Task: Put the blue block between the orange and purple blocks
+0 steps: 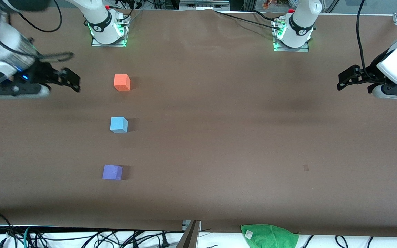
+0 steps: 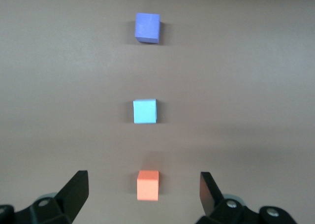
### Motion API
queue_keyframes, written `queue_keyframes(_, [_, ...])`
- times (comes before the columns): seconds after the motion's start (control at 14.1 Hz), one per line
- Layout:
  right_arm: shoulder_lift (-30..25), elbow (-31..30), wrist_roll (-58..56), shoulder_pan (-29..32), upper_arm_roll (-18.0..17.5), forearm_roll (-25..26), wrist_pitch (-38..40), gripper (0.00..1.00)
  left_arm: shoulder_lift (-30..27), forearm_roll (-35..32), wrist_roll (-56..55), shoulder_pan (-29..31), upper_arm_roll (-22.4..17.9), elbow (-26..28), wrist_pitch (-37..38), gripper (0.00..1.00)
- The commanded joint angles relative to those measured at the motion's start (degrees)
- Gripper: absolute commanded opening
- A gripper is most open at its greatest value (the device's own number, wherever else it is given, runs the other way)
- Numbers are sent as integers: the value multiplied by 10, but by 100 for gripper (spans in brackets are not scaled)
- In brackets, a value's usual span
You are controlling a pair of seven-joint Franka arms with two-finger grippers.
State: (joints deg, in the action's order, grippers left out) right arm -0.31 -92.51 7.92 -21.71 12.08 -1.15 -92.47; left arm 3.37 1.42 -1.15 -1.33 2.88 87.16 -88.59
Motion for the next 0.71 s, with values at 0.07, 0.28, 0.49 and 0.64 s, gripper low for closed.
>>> queue_keyframes(0.07, [-17, -1, -82, 41, -6, 4, 35, 100, -13, -21, 9, 2, 2, 10, -23, 100])
queue_keyframes(0.28, [-15, 0, -93, 96, -47, 0, 34, 100, -44, -21, 10, 3, 2, 62, -68, 100])
queue_keyframes(0.49, [-13, 1, -93, 102, -55, 5, 27, 100, -56, -21, 9, 2, 3, 77, -76, 100])
queue_keyframes(0.64, [-13, 1, -93, 102, -55, 5, 27, 100, -62, -21, 10, 2, 5, 79, -58, 100])
